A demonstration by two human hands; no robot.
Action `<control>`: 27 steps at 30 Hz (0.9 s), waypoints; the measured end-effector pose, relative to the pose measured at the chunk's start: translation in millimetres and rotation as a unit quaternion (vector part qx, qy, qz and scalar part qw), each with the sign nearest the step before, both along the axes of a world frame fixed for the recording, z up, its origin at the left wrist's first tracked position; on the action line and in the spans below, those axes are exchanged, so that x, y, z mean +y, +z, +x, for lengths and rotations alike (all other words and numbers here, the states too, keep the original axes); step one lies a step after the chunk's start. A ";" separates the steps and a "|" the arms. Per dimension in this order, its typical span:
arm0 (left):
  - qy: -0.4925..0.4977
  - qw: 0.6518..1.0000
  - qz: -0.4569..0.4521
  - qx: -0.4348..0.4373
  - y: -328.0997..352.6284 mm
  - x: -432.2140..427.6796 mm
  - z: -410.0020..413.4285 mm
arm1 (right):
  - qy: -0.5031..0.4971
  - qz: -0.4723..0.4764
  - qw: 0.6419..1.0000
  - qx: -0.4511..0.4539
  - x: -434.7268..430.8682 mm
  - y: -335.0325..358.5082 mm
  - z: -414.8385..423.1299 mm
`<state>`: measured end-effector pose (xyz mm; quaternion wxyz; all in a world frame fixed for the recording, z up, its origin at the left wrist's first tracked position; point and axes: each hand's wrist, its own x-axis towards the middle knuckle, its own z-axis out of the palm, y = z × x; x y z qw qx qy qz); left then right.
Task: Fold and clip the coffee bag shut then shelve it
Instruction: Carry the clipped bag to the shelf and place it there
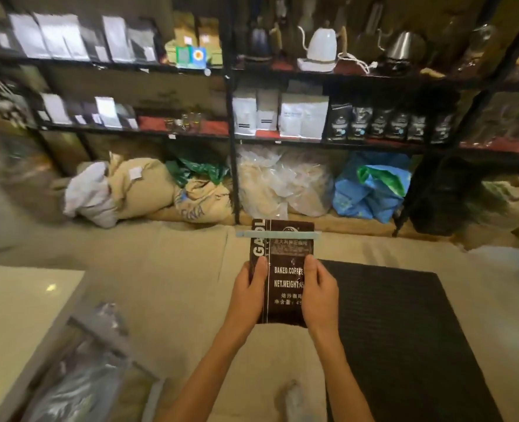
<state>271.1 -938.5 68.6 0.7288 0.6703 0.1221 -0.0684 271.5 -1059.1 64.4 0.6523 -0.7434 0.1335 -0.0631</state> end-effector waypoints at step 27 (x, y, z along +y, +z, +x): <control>0.202 0.979 0.004 -0.019 -6.9 122.2 335.3 | 0.336 -0.012 0.941 -0.028 93.5 25.5 438.0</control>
